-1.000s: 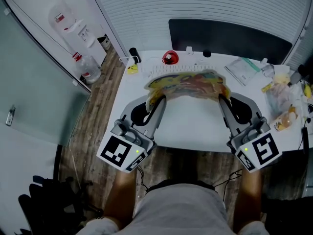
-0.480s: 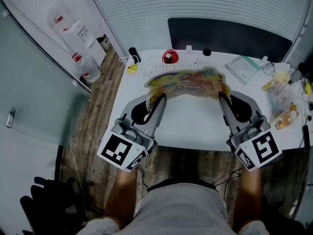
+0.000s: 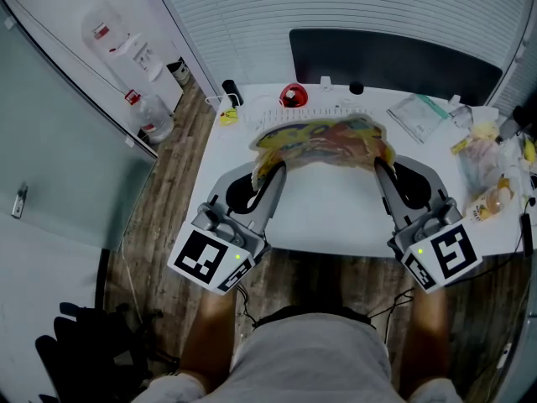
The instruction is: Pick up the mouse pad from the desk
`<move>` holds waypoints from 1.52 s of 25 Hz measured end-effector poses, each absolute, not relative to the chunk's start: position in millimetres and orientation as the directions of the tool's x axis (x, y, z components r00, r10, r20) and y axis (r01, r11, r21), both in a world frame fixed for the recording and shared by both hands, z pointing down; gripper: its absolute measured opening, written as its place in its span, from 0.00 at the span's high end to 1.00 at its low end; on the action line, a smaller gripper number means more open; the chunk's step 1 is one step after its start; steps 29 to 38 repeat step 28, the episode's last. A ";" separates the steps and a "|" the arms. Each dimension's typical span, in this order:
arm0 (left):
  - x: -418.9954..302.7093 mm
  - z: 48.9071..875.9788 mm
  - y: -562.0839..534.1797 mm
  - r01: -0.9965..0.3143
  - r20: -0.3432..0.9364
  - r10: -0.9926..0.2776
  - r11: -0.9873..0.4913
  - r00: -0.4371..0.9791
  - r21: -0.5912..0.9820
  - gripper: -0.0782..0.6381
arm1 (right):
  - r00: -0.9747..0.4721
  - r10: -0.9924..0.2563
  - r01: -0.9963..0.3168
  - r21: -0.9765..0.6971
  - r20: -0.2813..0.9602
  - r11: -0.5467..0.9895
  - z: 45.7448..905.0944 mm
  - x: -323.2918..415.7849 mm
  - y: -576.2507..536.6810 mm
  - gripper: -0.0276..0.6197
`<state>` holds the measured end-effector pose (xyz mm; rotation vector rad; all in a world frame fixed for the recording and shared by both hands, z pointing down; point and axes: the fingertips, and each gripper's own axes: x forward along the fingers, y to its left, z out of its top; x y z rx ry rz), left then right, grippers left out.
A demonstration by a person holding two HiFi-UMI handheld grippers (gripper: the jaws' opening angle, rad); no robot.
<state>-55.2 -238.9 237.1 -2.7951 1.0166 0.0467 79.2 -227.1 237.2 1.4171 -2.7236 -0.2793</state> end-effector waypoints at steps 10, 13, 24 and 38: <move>-55.9 239.5 -236.8 -0.640 -0.076 -0.636 -0.754 0.768 -0.147 0.86 | -0.571 -0.821 -0.809 0.187 -0.022 0.558 240.3 78.4 -226.7 0.93; -56.4 240.0 -236.3 -0.641 -0.073 -0.638 -0.753 0.767 -0.148 0.86 | -0.572 -0.820 -0.808 0.185 -0.020 0.560 241.3 77.6 -226.4 0.93; -57.0 239.7 -236.4 -0.640 -0.069 -0.638 -0.754 0.767 -0.147 0.86 | -0.572 -0.820 -0.807 0.186 -0.013 0.560 241.0 76.4 -227.3 0.93; -57.2 240.7 -237.6 -0.641 -0.068 -0.638 -0.754 0.767 -0.145 0.86 | -0.572 -0.820 -0.807 0.185 -0.013 0.560 241.8 76.5 -228.5 0.93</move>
